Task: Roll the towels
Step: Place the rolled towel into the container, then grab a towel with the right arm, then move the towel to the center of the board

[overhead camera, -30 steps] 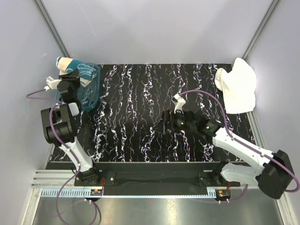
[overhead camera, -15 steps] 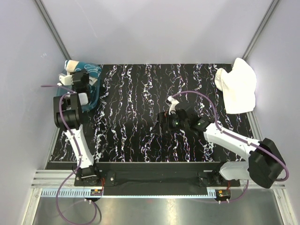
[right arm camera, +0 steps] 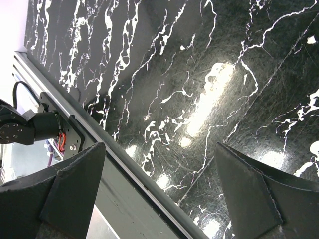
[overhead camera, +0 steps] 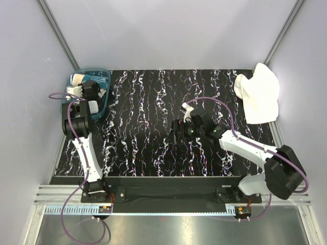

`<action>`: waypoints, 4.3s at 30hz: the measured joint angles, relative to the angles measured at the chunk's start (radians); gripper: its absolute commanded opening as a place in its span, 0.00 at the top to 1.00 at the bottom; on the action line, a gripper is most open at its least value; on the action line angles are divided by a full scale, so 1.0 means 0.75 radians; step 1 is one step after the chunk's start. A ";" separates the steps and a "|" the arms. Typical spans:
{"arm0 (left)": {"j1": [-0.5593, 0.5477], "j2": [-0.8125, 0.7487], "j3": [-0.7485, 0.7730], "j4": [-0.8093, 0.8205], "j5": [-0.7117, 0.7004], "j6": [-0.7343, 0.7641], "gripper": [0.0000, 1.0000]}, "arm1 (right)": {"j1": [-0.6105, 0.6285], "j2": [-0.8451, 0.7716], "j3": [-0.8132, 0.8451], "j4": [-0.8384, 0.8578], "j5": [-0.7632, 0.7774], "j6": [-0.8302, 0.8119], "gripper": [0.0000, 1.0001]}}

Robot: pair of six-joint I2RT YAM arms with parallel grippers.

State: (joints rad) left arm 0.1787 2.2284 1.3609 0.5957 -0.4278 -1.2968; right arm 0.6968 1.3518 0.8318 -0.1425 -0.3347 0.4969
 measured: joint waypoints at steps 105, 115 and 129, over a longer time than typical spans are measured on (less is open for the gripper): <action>-0.255 -2.147 -0.740 -1.648 0.816 1.211 0.01 | -0.812 0.888 1.169 -1.089 0.579 -0.129 1.00; -0.255 -2.116 -0.761 -1.640 0.836 1.169 0.01 | -0.173 0.408 1.554 -1.177 0.414 -0.123 1.00; -0.280 -1.935 -0.823 -1.499 0.961 1.079 0.02 | -0.224 -0.094 0.818 -1.222 0.615 0.115 1.00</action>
State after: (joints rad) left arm -0.0315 0.7773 0.7437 -0.5285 0.2928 -0.4877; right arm 0.5285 1.2812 1.4456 -1.0592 0.1268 0.5835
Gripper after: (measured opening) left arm 0.984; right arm 0.012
